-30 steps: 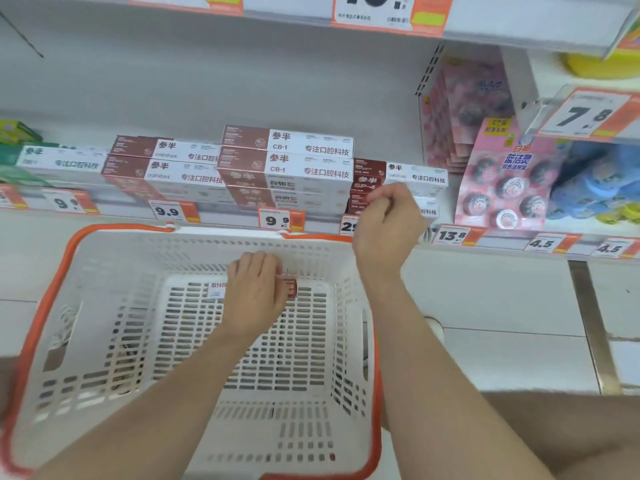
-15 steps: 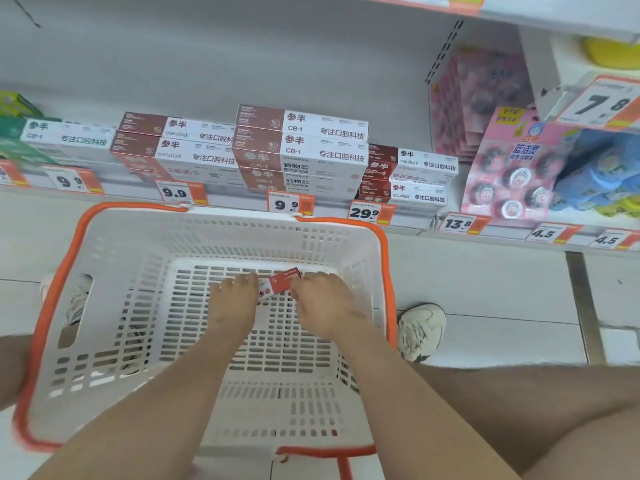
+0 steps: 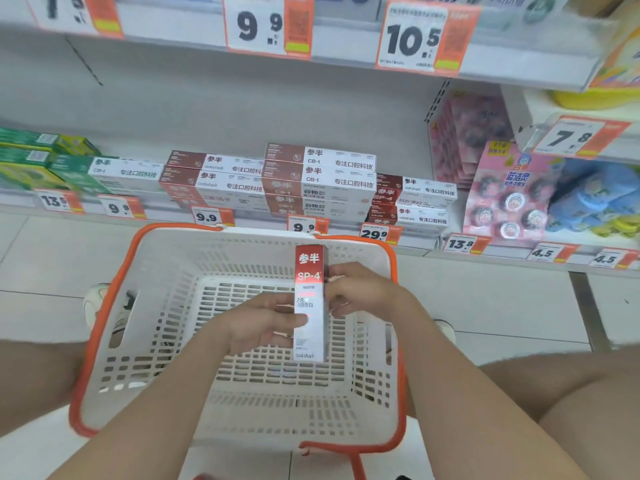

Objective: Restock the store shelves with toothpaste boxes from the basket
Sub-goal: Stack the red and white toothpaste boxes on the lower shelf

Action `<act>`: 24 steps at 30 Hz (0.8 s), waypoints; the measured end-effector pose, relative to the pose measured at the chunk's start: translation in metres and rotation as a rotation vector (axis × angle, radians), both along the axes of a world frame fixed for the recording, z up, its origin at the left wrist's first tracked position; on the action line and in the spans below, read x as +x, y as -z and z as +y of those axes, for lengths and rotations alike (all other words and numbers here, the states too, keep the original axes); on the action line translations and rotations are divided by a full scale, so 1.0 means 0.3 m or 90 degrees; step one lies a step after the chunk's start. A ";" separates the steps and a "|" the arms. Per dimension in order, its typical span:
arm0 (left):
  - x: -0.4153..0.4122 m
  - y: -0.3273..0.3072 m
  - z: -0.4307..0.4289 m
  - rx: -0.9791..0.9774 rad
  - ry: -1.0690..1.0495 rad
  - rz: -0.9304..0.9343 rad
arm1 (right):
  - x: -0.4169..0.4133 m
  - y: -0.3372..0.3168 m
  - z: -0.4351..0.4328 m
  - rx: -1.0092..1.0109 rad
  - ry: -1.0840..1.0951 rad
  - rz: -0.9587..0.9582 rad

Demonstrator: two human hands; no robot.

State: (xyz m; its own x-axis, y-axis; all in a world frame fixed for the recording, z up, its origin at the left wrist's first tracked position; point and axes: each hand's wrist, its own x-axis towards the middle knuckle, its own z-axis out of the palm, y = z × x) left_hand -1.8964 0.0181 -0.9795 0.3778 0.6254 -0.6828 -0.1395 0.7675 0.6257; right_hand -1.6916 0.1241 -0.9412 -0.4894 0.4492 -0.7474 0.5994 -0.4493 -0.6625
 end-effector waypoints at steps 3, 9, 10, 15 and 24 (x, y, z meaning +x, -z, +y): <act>0.000 -0.071 0.013 0.072 -0.015 0.047 | 0.027 -0.060 -0.001 -0.001 0.067 0.112; 0.043 -0.191 0.087 0.273 -0.164 0.391 | -0.015 -0.137 -0.017 0.069 0.209 0.179; 0.051 -0.211 0.096 0.314 -0.157 0.419 | -0.024 -0.146 -0.023 0.078 0.211 0.182; 0.067 -0.289 0.140 0.375 -0.283 0.284 | -0.028 -0.170 0.023 0.099 0.236 0.156; 0.084 -0.344 0.237 0.326 -0.358 0.179 | 0.052 -0.211 0.128 0.054 0.088 0.209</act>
